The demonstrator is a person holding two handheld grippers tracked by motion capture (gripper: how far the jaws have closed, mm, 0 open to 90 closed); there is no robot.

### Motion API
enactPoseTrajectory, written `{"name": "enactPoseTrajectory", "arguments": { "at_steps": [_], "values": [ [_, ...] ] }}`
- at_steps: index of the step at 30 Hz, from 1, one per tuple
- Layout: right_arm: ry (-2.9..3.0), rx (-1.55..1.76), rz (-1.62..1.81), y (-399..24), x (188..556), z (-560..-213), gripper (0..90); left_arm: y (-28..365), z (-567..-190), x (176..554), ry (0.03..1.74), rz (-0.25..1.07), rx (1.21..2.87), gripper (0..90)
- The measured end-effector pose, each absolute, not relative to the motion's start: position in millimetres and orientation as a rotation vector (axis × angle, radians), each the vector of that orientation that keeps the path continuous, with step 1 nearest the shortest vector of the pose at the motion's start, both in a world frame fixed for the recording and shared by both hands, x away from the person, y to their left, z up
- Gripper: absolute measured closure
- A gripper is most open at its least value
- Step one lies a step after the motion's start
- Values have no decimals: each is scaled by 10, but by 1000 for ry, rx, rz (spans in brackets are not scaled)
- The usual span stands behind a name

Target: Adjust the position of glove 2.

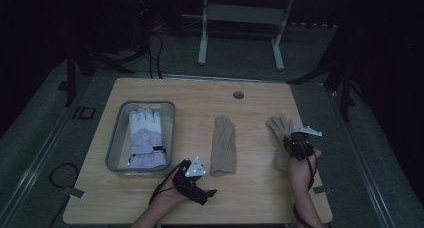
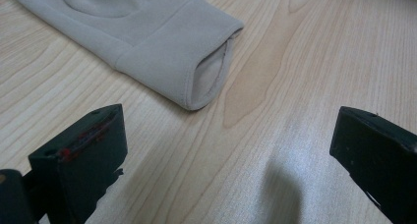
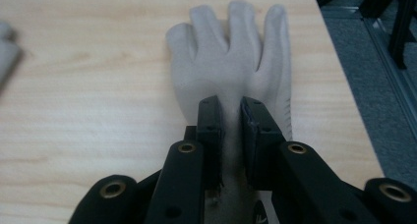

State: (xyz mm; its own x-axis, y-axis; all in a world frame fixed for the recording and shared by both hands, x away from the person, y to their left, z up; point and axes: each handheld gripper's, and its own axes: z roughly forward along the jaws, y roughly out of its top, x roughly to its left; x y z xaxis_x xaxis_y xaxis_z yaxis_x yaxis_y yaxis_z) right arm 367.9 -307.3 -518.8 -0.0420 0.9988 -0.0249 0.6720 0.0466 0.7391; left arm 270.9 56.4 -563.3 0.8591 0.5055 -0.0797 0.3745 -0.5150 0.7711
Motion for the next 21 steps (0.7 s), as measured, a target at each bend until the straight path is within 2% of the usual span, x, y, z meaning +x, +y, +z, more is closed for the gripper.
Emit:
{"name": "enactPoseTrajectory", "arguments": {
  "at_steps": [5, 6, 7, 8, 9, 10, 15, 21],
  "values": [
    [1823, 1695, 730, -3049, 3688, -5399, 772, 562, -5632, 2706, 636, 193, 2173, 8],
    [1842, 1682, 724, -3034, 3686, -5459, 723, 562, -5632, 2707, 637, 189, 2170, 7],
    [1842, 1682, 724, -3034, 3686, -5459, 723, 562, -5632, 2707, 637, 189, 2170, 8],
    [1869, 1666, 729, -3023, 3693, -5476, 660, 562, -5631, 2709, 638, 189, 2171, 8],
    [1869, 1666, 729, -3023, 3693, -5476, 660, 562, -5631, 2709, 638, 189, 2170, 8],
    [1909, 1662, 747, -3021, 3700, -5469, 559, 561, -5631, 2708, 638, 189, 2170, 8],
    [1971, 1622, 764, -3032, 3684, -5437, 545, 560, -5632, 2707, 637, 191, 2172, 7],
    [2039, 1489, 882, -3195, 3725, -5223, 546, 558, -5633, 2708, 639, 191, 2170, 7]
  ]
}}
